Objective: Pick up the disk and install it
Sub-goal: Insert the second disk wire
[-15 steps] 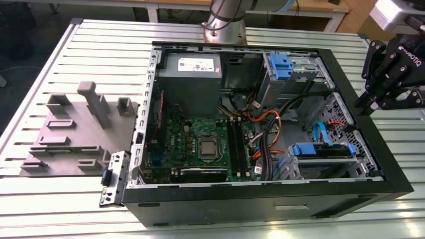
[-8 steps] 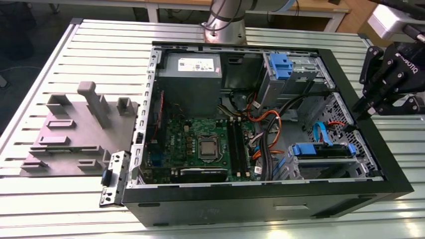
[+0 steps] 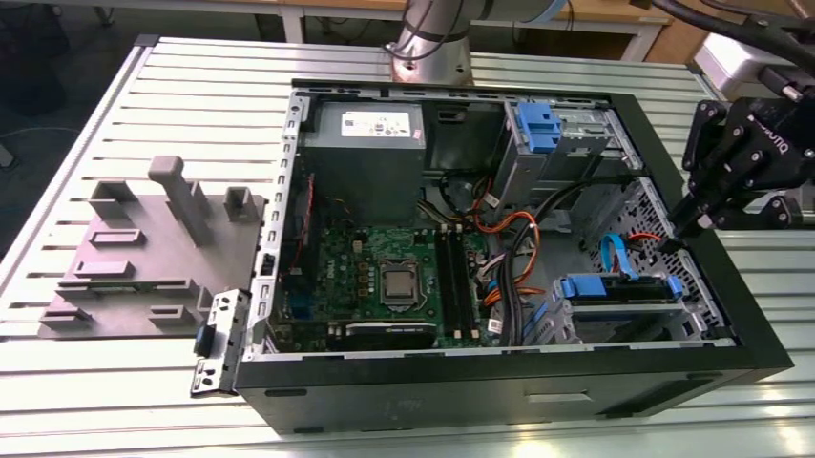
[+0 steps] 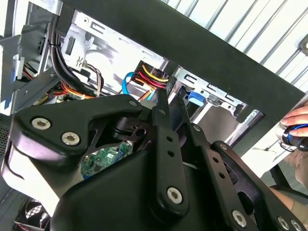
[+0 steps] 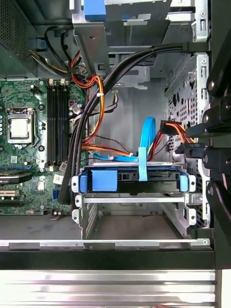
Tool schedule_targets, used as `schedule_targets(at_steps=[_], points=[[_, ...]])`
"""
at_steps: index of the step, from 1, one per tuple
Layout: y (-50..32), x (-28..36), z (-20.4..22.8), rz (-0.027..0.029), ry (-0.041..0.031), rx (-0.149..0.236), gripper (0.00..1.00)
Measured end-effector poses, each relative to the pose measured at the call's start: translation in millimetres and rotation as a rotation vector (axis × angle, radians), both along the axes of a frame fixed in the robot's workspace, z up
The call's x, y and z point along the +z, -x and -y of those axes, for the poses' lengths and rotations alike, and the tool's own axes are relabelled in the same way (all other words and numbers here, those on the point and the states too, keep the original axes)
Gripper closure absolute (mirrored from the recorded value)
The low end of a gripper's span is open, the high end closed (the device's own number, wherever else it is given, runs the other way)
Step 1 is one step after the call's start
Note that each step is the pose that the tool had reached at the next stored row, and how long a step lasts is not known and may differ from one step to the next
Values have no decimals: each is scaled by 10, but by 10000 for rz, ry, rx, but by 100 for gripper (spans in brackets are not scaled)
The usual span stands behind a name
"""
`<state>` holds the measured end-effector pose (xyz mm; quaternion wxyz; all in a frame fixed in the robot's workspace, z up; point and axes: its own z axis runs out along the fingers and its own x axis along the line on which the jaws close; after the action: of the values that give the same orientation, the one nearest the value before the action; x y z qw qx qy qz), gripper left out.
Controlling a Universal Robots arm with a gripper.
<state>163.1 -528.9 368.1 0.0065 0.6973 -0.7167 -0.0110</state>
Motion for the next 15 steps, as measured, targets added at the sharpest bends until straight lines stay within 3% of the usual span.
schedule_targets(at_steps=[6, 15], points=[[0, -84, 1, -15, -1, 0, 76], [0, -151, 1, -59, 1, 0, 76]])
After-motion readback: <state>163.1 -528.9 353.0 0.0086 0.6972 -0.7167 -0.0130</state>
